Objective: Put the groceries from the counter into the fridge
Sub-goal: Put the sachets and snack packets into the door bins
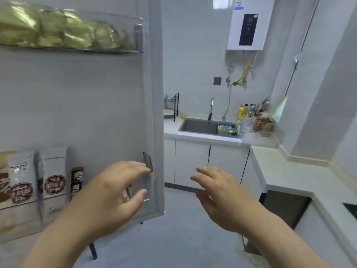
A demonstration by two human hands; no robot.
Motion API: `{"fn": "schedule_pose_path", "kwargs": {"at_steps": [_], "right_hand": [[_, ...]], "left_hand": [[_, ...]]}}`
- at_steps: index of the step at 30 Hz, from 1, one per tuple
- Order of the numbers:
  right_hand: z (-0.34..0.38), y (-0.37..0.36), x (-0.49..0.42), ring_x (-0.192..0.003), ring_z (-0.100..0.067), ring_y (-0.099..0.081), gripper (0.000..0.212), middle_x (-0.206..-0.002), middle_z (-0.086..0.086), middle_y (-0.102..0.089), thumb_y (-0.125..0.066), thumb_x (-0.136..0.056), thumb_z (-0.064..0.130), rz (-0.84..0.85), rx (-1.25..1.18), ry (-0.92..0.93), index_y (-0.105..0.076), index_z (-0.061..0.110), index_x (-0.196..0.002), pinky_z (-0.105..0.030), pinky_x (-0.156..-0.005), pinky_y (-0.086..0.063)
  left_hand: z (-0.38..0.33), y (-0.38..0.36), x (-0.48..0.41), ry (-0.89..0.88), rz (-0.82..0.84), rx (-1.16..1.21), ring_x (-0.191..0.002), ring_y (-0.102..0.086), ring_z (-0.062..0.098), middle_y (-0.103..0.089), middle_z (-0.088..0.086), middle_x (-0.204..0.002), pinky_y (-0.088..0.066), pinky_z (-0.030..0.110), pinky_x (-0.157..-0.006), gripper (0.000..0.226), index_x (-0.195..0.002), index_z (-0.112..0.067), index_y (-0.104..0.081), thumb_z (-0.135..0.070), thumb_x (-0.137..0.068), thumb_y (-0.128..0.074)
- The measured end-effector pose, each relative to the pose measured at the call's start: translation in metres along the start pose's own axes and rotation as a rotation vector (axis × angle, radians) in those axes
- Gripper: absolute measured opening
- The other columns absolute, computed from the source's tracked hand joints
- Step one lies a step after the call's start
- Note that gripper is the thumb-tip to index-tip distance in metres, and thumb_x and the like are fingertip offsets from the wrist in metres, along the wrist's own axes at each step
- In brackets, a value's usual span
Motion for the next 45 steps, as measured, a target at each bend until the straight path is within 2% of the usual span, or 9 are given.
{"fn": "schedule_pose_path", "kwargs": {"at_steps": [6, 12, 19, 26, 32, 35, 38, 42, 45], "right_hand": [[-0.074, 0.023, 0.066, -0.119, -0.014, -0.047, 0.034, -0.132, 0.01, -0.053, -0.04, -0.101, 0.035, -0.005, 0.093, -0.167, -0.05, 0.028, -0.133, -0.029, -0.103, -0.041], [-0.142, 0.051, 0.151, -0.125, -0.009, -0.044, 0.037, -0.134, 0.012, -0.052, -0.042, -0.1, 0.037, -0.041, 0.16, -0.378, -0.05, 0.03, -0.136, -0.024, -0.108, -0.034], [-0.22, 0.066, 0.272, -0.133, -0.011, -0.036, 0.041, -0.142, 0.011, -0.044, -0.041, -0.101, 0.036, -0.031, 0.189, -0.65, -0.043, 0.03, -0.142, -0.024, -0.112, -0.028], [-0.266, 0.079, 0.375, -0.142, -0.012, -0.028, 0.042, -0.152, 0.01, -0.036, -0.037, -0.103, 0.041, -0.027, 0.198, -0.924, -0.039, 0.032, -0.144, -0.026, -0.115, -0.022], [-0.295, 0.089, 0.453, -0.128, -0.011, -0.043, 0.033, -0.132, 0.014, -0.051, -0.044, -0.1, 0.039, -0.015, 0.219, -1.165, -0.051, 0.031, -0.131, -0.024, -0.108, -0.034], [-0.312, 0.096, 0.484, -0.115, -0.011, -0.05, 0.024, -0.115, 0.015, -0.055, -0.047, -0.098, 0.039, -0.035, 0.212, -1.304, -0.057, 0.029, -0.117, -0.027, -0.095, -0.043], [-0.325, 0.105, 0.509, -0.119, -0.011, -0.049, 0.03, -0.125, 0.015, -0.055, -0.048, -0.098, 0.038, -0.063, 0.197, -1.431, -0.055, 0.03, -0.127, -0.028, -0.098, -0.044], [-0.34, 0.115, 0.542, -0.129, -0.009, -0.043, 0.042, -0.14, 0.016, -0.048, -0.046, -0.101, 0.039, -0.091, 0.227, -1.607, -0.044, 0.033, -0.143, -0.023, -0.105, -0.035], [-0.343, 0.117, 0.562, -0.128, -0.01, -0.044, 0.041, -0.139, 0.013, -0.049, -0.044, -0.101, 0.036, -0.067, 0.258, -1.733, -0.046, 0.032, -0.142, -0.023, -0.103, -0.035]], "left_hand": [[-0.061, -0.052, -0.037, -0.046, 0.054, -0.096, -0.113, -0.062, 0.008, -0.068, -0.01, -0.12, -0.041, 0.021, -0.099, 0.041, -0.118, -0.022, -0.07, -0.035, -0.08, -0.064], [-0.128, -0.112, -0.071, -0.129, 0.131, -0.061, -0.137, -0.03, -0.004, -0.036, -0.026, -0.147, -0.015, 0.006, -0.103, 0.049, -0.143, -0.036, -0.043, -0.04, -0.095, -0.055], [-0.224, -0.18, -0.096, -0.277, 0.188, 0.024, -0.143, -0.018, -0.004, -0.023, -0.03, -0.15, -0.017, 0.013, -0.112, 0.051, -0.145, -0.04, -0.038, -0.043, -0.096, -0.053], [-0.332, -0.238, -0.126, -0.45, 0.344, 0.108, -0.137, -0.03, -0.002, -0.029, -0.028, -0.149, -0.031, 0.018, -0.112, 0.048, -0.142, -0.045, -0.038, -0.04, -0.097, -0.053], [-0.422, -0.301, -0.165, -0.632, 0.448, 0.191, -0.132, -0.037, -0.001, -0.038, -0.028, -0.143, -0.036, 0.02, -0.108, 0.047, -0.139, -0.045, -0.043, -0.037, -0.095, -0.058], [-0.466, -0.333, -0.18, -0.73, 0.503, 0.246, -0.133, -0.035, -0.002, -0.036, -0.031, -0.138, -0.03, 0.019, -0.11, 0.049, -0.14, -0.045, -0.04, -0.039, -0.095, -0.057], [-0.503, -0.365, -0.197, -0.828, 0.547, 0.296, -0.132, -0.034, -0.006, -0.037, -0.03, -0.142, -0.027, 0.016, -0.11, 0.049, -0.14, -0.046, -0.04, -0.042, -0.094, -0.056], [-0.551, -0.399, -0.219, -0.952, 0.597, 0.369, -0.128, -0.037, -0.007, -0.036, -0.032, -0.138, -0.027, 0.006, -0.098, 0.047, -0.139, -0.043, -0.043, -0.038, -0.095, -0.057], [-0.587, -0.421, -0.23, -1.035, 0.631, 0.382, -0.117, -0.043, -0.007, -0.037, -0.033, -0.135, -0.029, 0.004, -0.085, 0.049, -0.142, -0.04, -0.042, -0.033, -0.096, -0.055]]}}
Point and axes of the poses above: each hand's wrist, its own x-axis away from the middle knuckle, its own y-axis out of the back of the hand, z = x × y, the point moved 4 cm from there along -x, towards the middle knuckle
